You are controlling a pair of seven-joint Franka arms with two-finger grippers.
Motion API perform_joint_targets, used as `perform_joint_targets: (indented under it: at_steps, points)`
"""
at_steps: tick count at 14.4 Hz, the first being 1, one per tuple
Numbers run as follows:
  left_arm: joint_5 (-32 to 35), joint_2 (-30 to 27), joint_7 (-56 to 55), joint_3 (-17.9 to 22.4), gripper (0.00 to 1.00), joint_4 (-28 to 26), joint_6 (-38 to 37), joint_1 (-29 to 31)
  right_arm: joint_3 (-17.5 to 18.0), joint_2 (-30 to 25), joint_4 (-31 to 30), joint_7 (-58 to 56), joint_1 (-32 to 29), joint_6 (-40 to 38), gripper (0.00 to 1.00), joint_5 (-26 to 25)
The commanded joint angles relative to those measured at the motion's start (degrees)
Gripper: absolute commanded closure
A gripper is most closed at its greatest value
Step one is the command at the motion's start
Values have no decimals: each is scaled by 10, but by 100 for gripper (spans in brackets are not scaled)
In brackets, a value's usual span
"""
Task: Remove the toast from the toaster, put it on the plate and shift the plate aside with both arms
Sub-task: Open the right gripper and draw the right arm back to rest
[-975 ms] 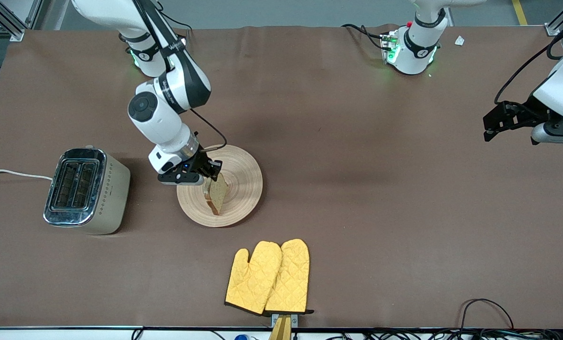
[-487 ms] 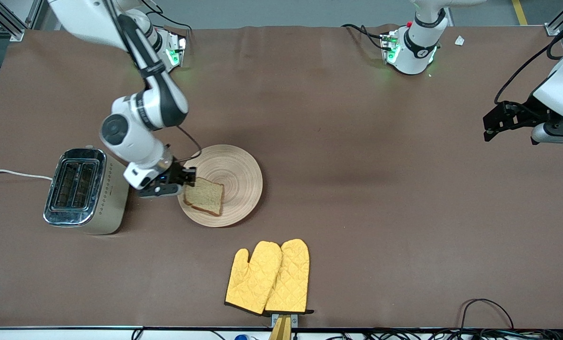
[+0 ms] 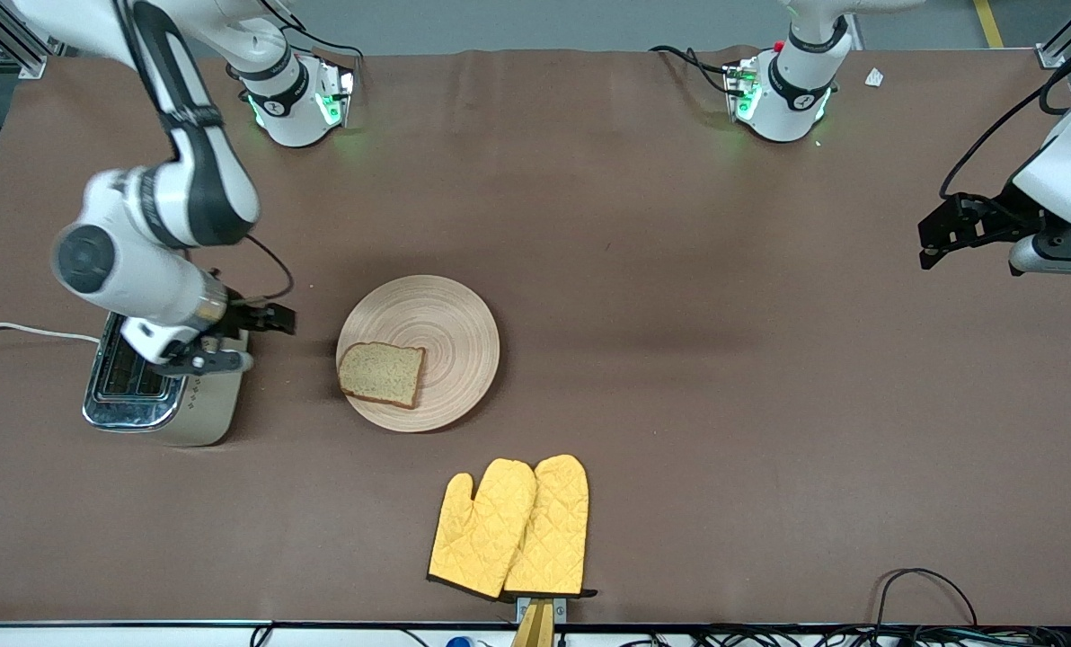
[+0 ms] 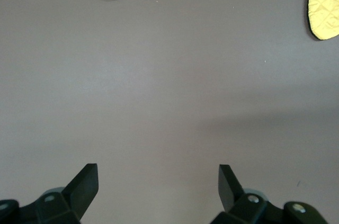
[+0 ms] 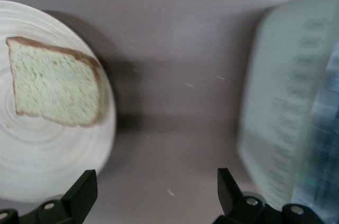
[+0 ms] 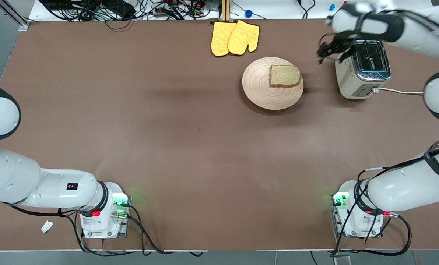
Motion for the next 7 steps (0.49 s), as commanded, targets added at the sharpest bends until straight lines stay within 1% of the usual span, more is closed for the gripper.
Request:
perform_joint_targets:
  at_steps: [1, 3, 4, 5, 7]
  points:
    - [-19, 7, 0, -2, 0, 6, -7, -1, 3, -45, 58, -10, -51, -104, 0, -35]
    - [-72, 20, -1, -3, 0, -4, -13, -5, 2, -42, 135, -36, -74, -183, 0, -40]
    - [-117, 37, 0, -3, 0, -12, -14, -5, 2, -40, 171, -35, -99, -213, 0, -40]
    - [-161, 57, 2, -3, 0, -21, -13, -5, 3, -40, 184, -38, -114, -217, 0, -40]
    - [-246, 117, 2, -9, 0, -20, -5, -10, 3, -49, 206, -33, -138, -227, 0, -38]
